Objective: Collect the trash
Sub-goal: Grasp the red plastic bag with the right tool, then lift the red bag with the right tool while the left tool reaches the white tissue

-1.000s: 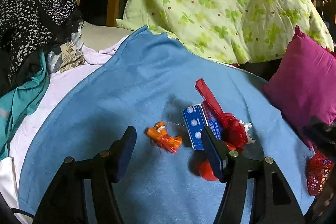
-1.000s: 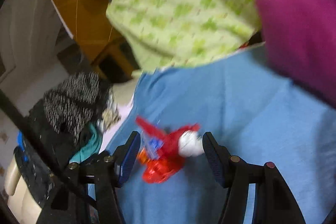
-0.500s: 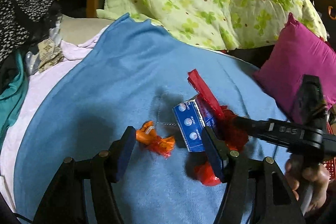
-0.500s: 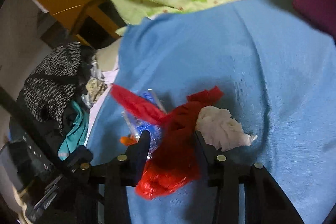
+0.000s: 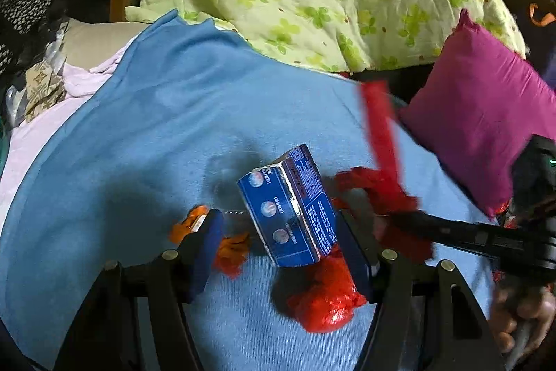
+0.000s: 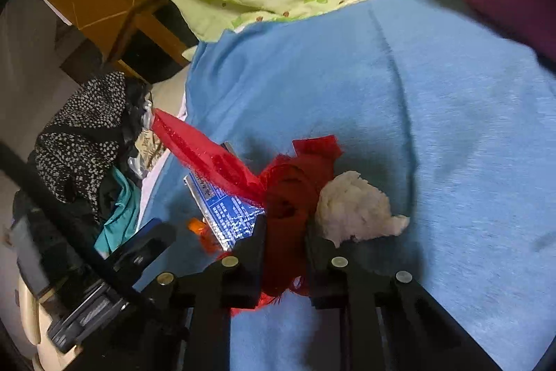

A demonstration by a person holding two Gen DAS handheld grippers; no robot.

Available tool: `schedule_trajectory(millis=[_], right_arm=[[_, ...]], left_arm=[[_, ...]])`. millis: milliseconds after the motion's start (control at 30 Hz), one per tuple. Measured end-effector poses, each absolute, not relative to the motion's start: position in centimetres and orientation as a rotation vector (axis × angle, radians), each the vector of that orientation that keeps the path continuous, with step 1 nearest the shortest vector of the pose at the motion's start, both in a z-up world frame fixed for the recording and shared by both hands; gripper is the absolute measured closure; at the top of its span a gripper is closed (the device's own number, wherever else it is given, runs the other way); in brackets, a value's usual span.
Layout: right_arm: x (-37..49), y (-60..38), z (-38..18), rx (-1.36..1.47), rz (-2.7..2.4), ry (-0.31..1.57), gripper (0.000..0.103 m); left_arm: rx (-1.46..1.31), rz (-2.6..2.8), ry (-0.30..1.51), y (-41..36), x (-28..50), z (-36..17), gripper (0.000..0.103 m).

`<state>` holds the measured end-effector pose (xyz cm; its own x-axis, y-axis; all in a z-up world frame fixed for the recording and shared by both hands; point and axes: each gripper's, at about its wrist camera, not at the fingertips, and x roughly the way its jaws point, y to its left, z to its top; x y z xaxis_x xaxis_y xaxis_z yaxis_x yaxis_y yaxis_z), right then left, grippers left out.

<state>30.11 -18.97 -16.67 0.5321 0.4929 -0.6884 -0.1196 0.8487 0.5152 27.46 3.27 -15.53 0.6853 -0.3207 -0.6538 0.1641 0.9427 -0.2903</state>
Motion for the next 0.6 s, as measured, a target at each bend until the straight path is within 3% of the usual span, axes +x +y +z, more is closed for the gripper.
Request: schedule_trajectory(millis=[367,433,500,600], right_arm=[[25.7,-23.9,-13.5,0.511,0.395,0.869,0.083],[25.4,-24.6,-13.1,0.515,0.39,0.854,0.083],[25.1,-25.2,-12.8,0.519,0.381,0.844,0.083],[24.8,-25.8,-12.5,0.522,0.368,0.834,0.083]], left_arm=[[-0.262,-0.306,0.805,1.5,30.8,-16.3,0.036],[-0.242,-0.302,0.804,1.0,30.9,-16.3,0.047],[-0.213,-0.314,0.814,0.3,31.0,-16.5,0.077],[-0.174,-0.321,0.821,-0.5,30.8,-16.6,0.091]])
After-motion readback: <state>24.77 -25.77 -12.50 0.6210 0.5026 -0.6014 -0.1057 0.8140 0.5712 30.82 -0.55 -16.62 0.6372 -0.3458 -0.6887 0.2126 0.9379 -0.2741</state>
